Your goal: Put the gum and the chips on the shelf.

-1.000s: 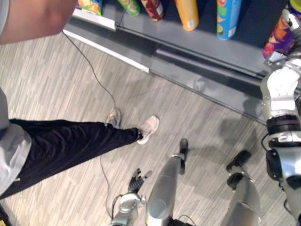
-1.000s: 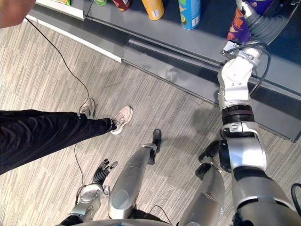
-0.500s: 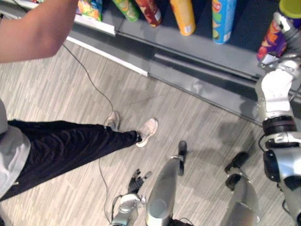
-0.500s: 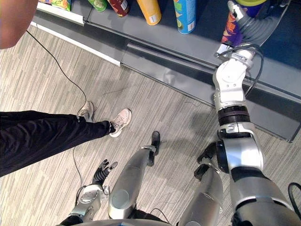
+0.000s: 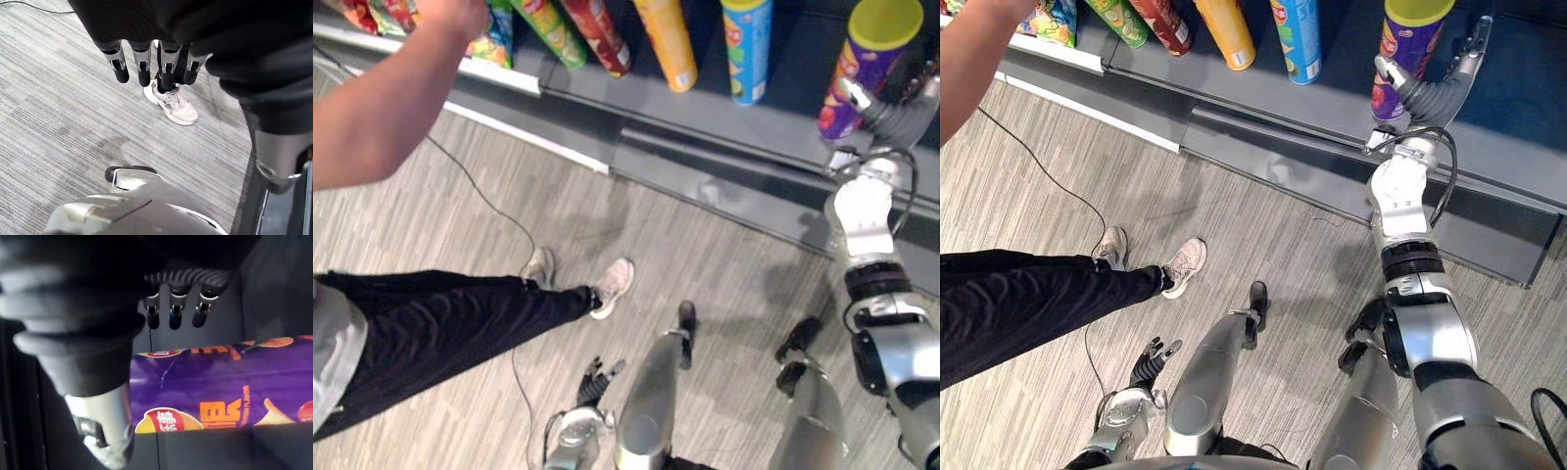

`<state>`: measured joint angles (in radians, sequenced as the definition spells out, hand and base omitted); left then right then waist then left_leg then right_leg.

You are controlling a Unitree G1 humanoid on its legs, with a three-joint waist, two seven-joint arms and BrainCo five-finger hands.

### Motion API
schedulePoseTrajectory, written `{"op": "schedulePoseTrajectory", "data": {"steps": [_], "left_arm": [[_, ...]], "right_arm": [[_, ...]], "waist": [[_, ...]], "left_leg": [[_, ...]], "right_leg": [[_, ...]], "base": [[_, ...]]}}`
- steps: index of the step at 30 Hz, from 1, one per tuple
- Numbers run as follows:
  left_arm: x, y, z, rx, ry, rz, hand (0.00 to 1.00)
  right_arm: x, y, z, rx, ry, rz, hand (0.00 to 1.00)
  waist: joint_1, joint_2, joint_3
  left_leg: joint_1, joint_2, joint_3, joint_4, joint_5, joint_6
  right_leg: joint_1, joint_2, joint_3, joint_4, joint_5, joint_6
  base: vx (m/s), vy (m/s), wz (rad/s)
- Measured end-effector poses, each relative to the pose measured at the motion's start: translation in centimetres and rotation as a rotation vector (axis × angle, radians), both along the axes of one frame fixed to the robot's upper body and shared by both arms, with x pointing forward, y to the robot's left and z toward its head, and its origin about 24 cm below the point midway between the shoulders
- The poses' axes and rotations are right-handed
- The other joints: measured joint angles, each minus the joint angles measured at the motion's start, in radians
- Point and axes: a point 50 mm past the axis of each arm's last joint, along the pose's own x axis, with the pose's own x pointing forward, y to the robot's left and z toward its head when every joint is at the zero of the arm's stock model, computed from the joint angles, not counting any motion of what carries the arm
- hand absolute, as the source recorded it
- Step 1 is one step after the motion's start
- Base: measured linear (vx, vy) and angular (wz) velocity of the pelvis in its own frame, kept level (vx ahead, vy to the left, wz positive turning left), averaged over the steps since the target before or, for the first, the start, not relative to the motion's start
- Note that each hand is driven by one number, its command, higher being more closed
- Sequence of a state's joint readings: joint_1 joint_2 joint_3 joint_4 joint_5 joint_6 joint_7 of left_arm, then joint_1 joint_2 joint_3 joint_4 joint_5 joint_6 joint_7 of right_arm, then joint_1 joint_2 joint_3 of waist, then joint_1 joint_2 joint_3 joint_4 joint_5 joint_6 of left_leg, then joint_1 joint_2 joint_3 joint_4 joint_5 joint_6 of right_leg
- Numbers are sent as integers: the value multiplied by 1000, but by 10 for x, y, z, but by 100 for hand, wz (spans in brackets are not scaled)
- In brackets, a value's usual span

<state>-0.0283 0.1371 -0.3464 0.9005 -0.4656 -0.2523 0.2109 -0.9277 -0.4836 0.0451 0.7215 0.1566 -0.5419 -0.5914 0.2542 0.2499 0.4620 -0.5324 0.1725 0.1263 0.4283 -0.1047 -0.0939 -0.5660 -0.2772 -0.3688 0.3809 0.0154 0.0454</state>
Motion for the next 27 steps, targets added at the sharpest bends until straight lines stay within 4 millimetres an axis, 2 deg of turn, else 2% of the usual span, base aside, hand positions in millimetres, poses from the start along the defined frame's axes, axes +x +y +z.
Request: {"op": "schedulePoseTrajectory", "data": {"steps": [9,11,13,17,22,27], "left_arm": [[-4,4,-3,-29,19,47,0],[-3,5,-3,-35,16,56,0],[-5,7,-5,-33,27,59,0],[-9,12,-6,-43,25,87,0],[-14,21,-7,-53,30,128,0],[-25,29,-9,-105,38,177,0]], "right_arm": [[3,-4,-27,18,98,-15,0],[3,-4,-33,24,116,-15,0],[3,-3,-38,27,132,-9,0],[2,-6,-51,31,175,16,0],[-5,-6,-92,73,291,57,0],[-28,0,-129,84,371,159,0]], "waist": [[-9,-2,2],[-9,-11,8],[-32,-15,10],[-55,-32,23],[-91,-64,44],[-126,-107,67]], "left_leg": [[41,18,11,-11,-3,-5],[68,18,29,-27,-2,-5],[88,17,32,-36,-2,-5],[131,18,53,-47,-5,-5],[205,18,62,-80,-6,-6],[324,15,88,-158,-2,-15]], "right_leg": [[44,31,6,-41,12,-2],[54,33,19,-52,19,-2],[76,35,21,-65,23,2],[103,37,36,-77,26,6],[170,46,36,-103,27,7],[264,61,44,-154,28,16]], "base": [[33,6,-7],[36,13,-16],[46,21,-6],[64,31,-11],[50,21,-5],[53,16,-11]]}}
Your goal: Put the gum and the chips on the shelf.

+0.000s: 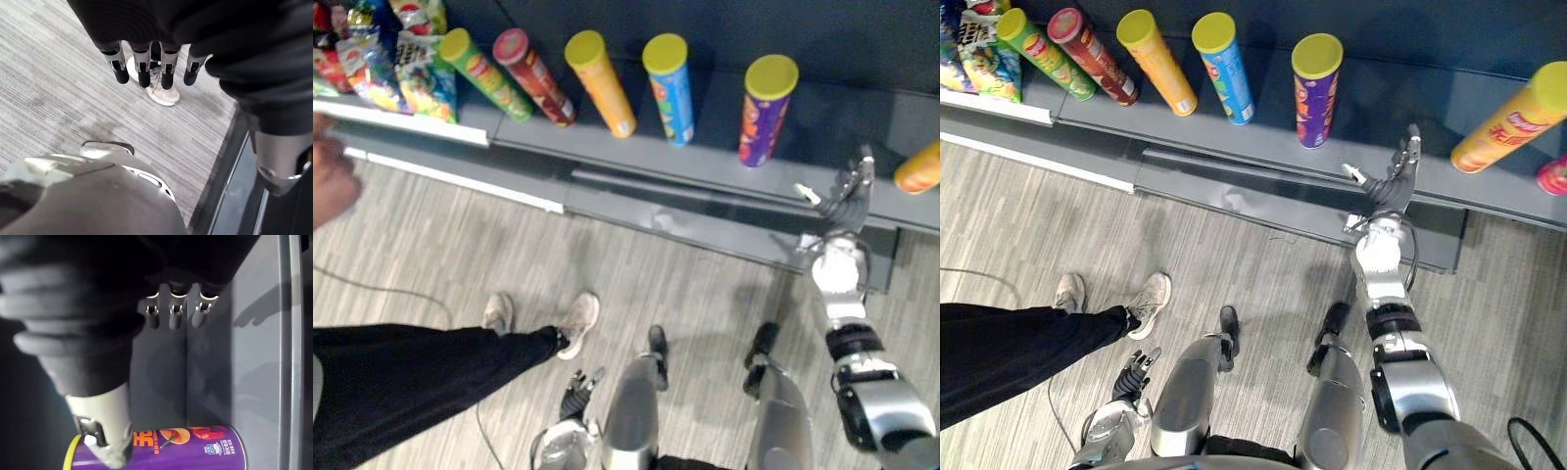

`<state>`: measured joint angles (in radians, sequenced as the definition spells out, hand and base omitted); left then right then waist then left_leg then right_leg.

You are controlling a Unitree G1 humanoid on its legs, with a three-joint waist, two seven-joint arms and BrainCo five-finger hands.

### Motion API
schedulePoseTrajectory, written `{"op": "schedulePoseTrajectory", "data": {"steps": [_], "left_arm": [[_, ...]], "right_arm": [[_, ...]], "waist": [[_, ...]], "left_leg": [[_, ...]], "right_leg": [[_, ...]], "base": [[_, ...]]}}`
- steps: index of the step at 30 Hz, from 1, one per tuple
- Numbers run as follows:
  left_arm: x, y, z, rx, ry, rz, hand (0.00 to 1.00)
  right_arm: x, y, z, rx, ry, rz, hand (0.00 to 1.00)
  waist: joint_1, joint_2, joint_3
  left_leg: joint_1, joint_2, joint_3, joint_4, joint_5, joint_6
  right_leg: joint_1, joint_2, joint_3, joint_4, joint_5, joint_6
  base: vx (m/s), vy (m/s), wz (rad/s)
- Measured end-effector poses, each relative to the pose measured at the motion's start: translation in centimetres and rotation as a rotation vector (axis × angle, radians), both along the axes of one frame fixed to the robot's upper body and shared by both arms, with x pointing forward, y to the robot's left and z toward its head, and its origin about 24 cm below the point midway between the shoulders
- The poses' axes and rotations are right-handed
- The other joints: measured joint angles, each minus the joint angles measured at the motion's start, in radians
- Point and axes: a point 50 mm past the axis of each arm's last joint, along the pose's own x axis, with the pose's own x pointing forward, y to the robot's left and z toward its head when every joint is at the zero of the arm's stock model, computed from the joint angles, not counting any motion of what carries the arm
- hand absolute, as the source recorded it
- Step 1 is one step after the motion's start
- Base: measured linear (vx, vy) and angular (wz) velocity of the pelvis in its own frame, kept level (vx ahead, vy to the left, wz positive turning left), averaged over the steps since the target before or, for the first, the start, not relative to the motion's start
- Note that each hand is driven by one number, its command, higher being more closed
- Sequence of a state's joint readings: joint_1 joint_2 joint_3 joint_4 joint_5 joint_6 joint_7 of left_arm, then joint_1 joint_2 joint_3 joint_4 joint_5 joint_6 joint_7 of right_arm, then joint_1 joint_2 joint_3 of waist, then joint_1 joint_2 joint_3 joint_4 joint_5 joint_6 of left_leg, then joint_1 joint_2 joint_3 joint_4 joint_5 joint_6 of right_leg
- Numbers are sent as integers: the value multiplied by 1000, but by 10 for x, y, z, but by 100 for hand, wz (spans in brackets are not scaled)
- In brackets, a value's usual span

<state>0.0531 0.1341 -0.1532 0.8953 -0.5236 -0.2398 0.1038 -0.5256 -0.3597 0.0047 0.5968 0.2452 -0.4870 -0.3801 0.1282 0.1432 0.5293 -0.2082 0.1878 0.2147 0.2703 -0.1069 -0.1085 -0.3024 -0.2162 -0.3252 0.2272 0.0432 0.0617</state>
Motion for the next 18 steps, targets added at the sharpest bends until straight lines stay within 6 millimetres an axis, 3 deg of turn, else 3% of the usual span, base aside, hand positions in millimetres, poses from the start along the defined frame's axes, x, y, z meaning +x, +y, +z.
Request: {"op": "schedulePoseTrajectory", "data": {"steps": [2,5,7,9,12,18], "left_arm": [[-9,4,-3,-17,20,42,0],[-35,13,-10,-19,75,94,0],[-58,19,-15,-23,124,123,0],[-78,21,-20,-16,182,133,0],[-98,22,-25,-20,240,130,0],[-105,22,-28,-22,271,124,0]], "right_arm": [[-8,6,-14,7,34,41,0],[-38,12,-54,30,153,98,0],[-72,3,-95,39,302,104,0],[-94,3,-116,61,381,121,0],[-119,0,-135,84,462,134,0],[-173,13,-194,207,759,159,0]], "waist": [[-16,-21,2],[-47,-72,-38],[-52,-104,-112],[-71,-119,-174],[-101,-127,-251],[-109,-130,-330]], "left_leg": [[42,0,11,-33,9,-5],[108,0,25,-98,26,-18],[164,0,44,-156,33,-26],[213,-1,59,-199,35,-30],[279,-7,94,-244,36,-31],[340,-14,121,-284,35,-32]], "right_leg": [[34,8,0,-25,5,0],[83,20,3,-70,11,8],[123,34,6,-112,17,13],[163,44,9,-148,21,20],[221,57,26,-218,43,34],[301,63,33,-306,68,49]], "base": [[95,5,-9],[129,3,-9],[194,2,-16],[188,24,-18],[125,30,-23],[21,6,-6]]}}
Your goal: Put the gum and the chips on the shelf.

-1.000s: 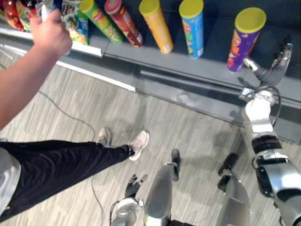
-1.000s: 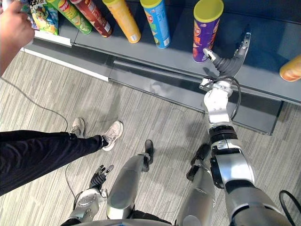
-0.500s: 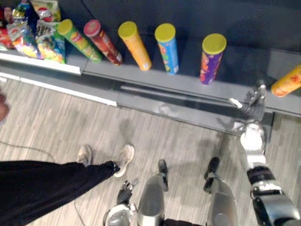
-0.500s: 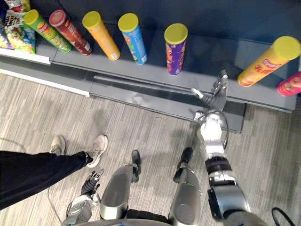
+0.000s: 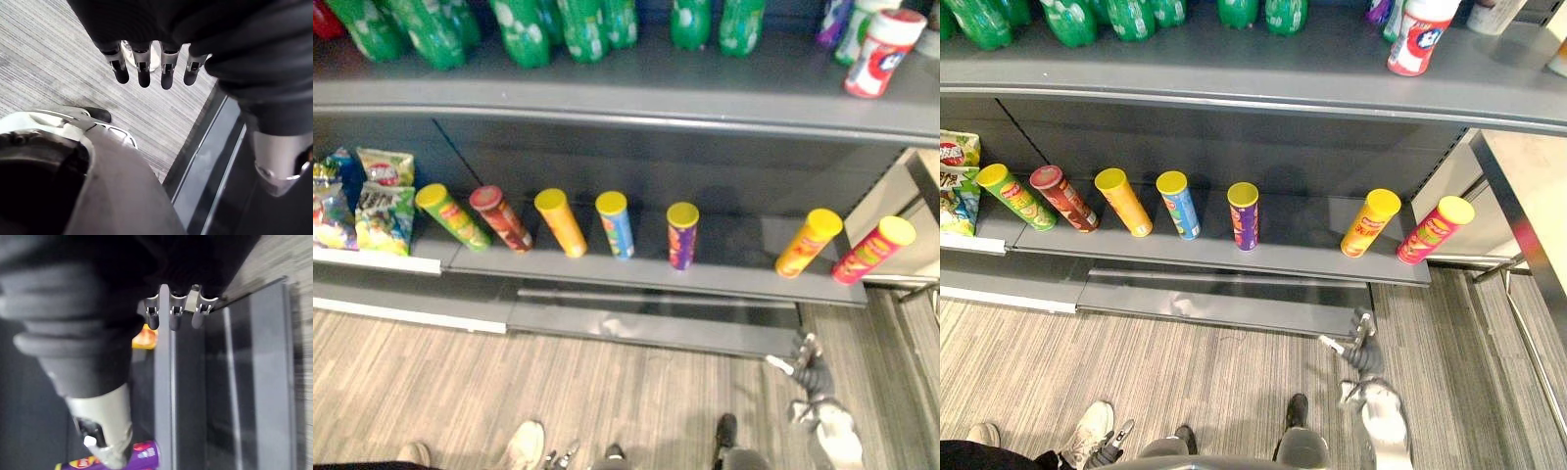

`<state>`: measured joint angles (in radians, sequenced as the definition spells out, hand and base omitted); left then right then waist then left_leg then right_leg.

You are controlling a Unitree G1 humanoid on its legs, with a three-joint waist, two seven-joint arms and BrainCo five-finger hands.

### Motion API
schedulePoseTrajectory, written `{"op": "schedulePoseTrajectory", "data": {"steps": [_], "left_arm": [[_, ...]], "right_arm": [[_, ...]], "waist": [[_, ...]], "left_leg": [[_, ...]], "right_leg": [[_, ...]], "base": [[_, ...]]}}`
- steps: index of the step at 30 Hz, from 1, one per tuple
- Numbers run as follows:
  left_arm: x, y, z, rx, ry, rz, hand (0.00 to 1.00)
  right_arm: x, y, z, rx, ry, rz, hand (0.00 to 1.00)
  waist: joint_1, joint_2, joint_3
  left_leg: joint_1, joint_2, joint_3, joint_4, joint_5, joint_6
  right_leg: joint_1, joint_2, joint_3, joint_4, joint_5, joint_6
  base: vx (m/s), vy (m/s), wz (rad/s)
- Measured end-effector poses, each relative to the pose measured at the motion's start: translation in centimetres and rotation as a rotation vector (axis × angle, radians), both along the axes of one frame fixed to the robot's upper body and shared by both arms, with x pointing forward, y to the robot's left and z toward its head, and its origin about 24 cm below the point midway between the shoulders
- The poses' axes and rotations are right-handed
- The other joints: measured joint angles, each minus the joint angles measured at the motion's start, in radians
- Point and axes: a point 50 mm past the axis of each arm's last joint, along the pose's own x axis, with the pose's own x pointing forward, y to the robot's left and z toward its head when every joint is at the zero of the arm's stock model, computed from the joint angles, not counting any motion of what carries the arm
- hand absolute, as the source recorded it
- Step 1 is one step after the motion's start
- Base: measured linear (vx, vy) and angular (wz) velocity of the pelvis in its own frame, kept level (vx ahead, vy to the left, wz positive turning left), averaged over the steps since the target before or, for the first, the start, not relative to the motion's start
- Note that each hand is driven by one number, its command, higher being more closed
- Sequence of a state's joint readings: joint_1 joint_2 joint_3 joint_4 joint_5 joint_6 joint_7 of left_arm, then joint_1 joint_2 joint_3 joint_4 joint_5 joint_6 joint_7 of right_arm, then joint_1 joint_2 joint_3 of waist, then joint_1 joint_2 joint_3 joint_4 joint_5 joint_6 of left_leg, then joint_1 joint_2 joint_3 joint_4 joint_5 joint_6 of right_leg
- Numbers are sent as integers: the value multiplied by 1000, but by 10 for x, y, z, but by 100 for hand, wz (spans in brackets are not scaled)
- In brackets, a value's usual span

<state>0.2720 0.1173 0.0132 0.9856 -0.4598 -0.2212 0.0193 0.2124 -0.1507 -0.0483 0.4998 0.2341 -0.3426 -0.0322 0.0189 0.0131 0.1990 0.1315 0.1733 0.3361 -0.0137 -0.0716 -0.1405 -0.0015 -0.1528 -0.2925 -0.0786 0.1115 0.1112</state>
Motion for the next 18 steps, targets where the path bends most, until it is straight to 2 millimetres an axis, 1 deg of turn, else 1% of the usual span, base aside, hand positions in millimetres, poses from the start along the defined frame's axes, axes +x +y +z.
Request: {"op": "schedulePoseTrajectory", "data": {"steps": [1,2,3,4,5,6,7,9,10,11,13,16,18], "left_arm": [[-1,0,0,-3,2,4,0],[-3,1,-1,-13,9,18,0],[-4,1,-1,-17,9,24,0],[-4,2,-1,-22,6,28,0],[-4,2,-1,-20,7,31,0],[-4,2,-1,-17,8,34,0],[-5,3,-2,-15,14,44,0],[-9,4,-4,-5,41,81,0],[-10,4,-4,-4,45,97,0],[-12,4,-5,-4,57,131,0],[-15,3,-7,-6,77,174,0],[-18,2,-8,-4,95,203,0],[-19,1,-9,-19,102,198,0]], "right_arm": [[-6,2,-6,14,34,-9,0],[-21,7,-22,42,123,-31,0],[-27,9,-28,48,162,-37,0],[-39,11,-40,48,244,-41,0],[-50,12,-49,50,311,-41,0],[-65,12,-61,56,400,-48,0],[-74,11,-66,52,447,-56,0],[-90,3,-75,37,534,-104,0],[-96,2,-78,39,560,-117,0],[-108,2,-83,48,616,-143,0],[-125,5,-90,107,688,-192,0],[-136,6,-94,219,728,-292,0],[-138,8,-95,265,741,-311,0]], "waist": [[-2,-1,-5],[-3,-4,-15],[-4,-6,-18],[-5,-9,-23],[-6,-12,-30],[-6,-14,-38],[-7,-15,-45],[-15,-17,-55],[-15,-17,-55],[-16,-17,-65],[-17,-19,-76],[-15,-18,-88],[-15,-18,-88]], "left_leg": [[3,-1,0,-2,0,0],[13,-2,3,-7,-1,0],[18,-3,3,-9,-1,-1],[28,-5,5,-17,-1,-1],[31,-6,5,-18,-1,-1],[34,-8,4,-20,-1,-1],[37,-10,4,-22,-1,-1],[56,-13,3,-32,0,0],[66,-14,3,-37,0,0],[70,-14,-3,-38,0,0],[70,-18,-19,-41,0,0],[72,-24,-22,-46,2,3],[85,-26,-24,-56,7,4]], "right_leg": [[5,0,-1,-5,1,1],[16,0,-2,-13,3,2],[22,0,-2,-15,4,3],[30,0,-3,-20,5,5],[35,-1,-3,-25,6,7],[39,-2,-5,-25,7,7],[41,-4,-6,-25,7,6],[56,-5,-9,-26,8,7],[64,-5,-11,-26,8,7],[71,-6,-16,-26,7,7],[79,-7,-30,-26,6,9],[80,-8,-32,-26,6,9],[91,-7,-35,-27,6,9]], "base": [[0,0,0],[0,0,0],[0,0,0],[0,0,0],[0,0,0],[0,0,0],[10,20,3],[0,0,0],[14,24,6],[4,12,12],[2,9,17],[-11,10,6],[-11,6,4]]}}
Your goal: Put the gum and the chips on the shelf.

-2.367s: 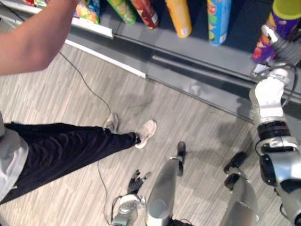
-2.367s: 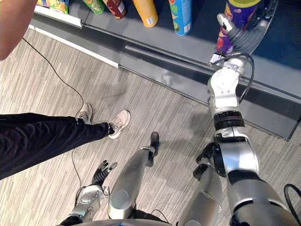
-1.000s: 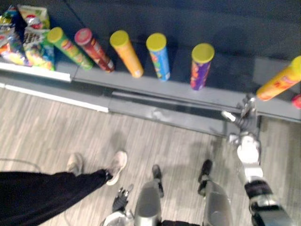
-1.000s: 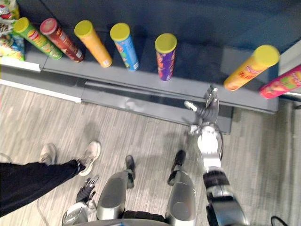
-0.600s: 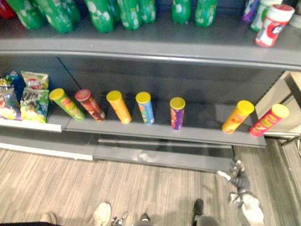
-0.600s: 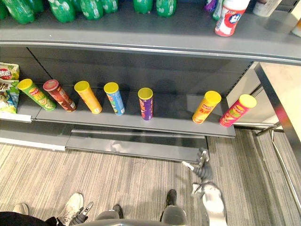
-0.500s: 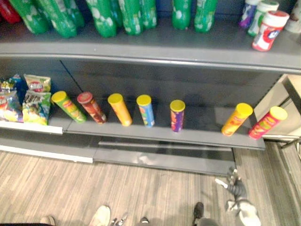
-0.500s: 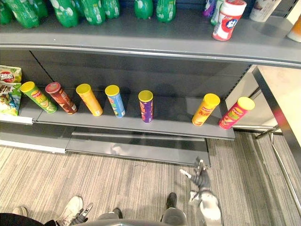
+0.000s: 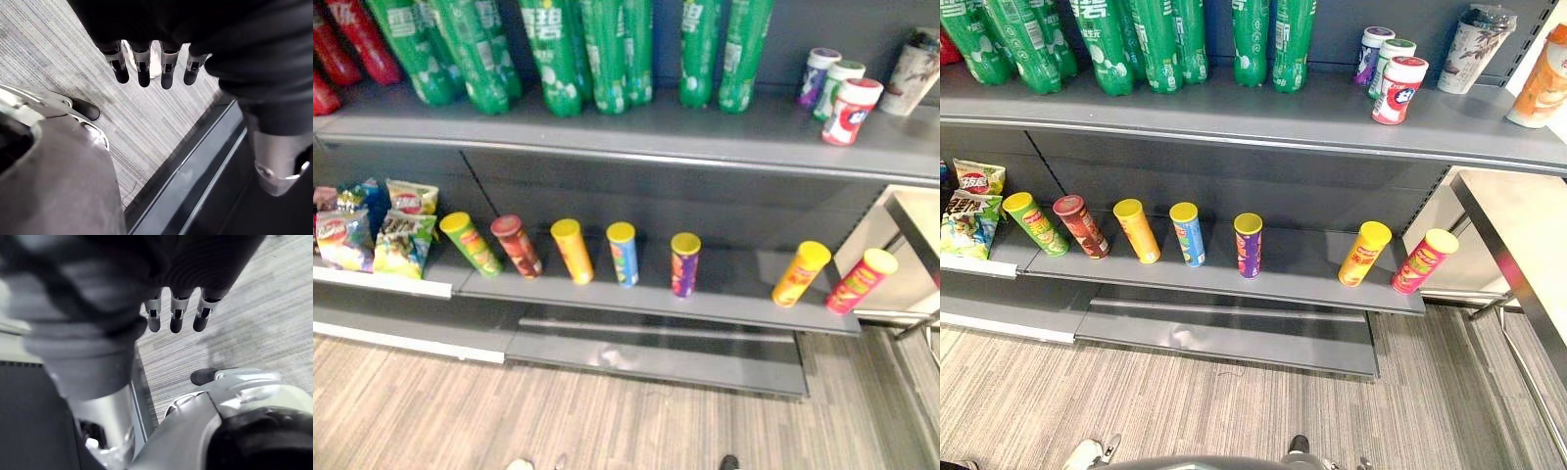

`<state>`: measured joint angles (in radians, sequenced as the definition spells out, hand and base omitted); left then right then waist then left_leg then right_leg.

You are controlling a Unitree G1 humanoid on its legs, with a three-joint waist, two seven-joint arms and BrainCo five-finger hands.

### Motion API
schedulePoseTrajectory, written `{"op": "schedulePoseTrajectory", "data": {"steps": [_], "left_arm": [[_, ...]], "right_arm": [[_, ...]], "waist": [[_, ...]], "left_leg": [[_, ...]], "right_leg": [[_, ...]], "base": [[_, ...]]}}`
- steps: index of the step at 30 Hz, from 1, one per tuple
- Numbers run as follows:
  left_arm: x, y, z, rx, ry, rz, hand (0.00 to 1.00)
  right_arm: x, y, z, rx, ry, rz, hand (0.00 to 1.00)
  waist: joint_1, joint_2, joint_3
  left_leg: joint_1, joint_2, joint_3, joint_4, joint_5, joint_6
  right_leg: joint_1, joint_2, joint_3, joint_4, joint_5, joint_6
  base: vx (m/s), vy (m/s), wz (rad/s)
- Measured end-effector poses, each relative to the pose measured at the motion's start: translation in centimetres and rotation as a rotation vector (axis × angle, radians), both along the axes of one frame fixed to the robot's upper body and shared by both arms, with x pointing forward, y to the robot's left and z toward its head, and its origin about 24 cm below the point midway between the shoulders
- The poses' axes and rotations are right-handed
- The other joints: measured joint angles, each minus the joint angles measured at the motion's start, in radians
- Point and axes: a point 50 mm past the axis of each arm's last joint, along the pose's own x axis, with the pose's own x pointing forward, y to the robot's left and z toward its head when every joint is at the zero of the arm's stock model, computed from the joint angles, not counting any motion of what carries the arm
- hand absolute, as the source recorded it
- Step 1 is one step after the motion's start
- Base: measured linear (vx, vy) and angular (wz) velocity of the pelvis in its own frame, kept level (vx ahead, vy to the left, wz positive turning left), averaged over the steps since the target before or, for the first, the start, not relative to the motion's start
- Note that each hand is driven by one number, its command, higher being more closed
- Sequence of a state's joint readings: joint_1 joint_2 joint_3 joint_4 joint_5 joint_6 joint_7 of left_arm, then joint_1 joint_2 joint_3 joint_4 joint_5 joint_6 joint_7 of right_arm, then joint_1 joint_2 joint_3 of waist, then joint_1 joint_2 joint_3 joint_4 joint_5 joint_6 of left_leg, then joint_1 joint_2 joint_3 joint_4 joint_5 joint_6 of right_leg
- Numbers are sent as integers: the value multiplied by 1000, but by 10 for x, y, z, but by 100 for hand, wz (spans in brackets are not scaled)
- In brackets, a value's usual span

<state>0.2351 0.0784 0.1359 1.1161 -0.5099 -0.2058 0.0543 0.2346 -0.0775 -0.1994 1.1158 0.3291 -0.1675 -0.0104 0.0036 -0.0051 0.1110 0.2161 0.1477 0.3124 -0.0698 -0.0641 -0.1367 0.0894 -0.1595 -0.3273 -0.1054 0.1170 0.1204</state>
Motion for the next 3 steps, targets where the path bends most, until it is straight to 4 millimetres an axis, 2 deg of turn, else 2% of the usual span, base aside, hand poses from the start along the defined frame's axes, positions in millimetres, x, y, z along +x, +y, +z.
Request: {"op": "schedulePoseTrajectory", "data": {"steps": [3], "left_arm": [[0,-2,-1,-27,-4,-15,0]], "right_arm": [[-2,3,-1,35,2,-40,0]], "waist": [[-1,-2,-3]], "left_leg": [[0,-1,-8,0,0,0]], "right_leg": [[4,-1,-5,0,-1,1]], "base": [[-18,4,4]]}}
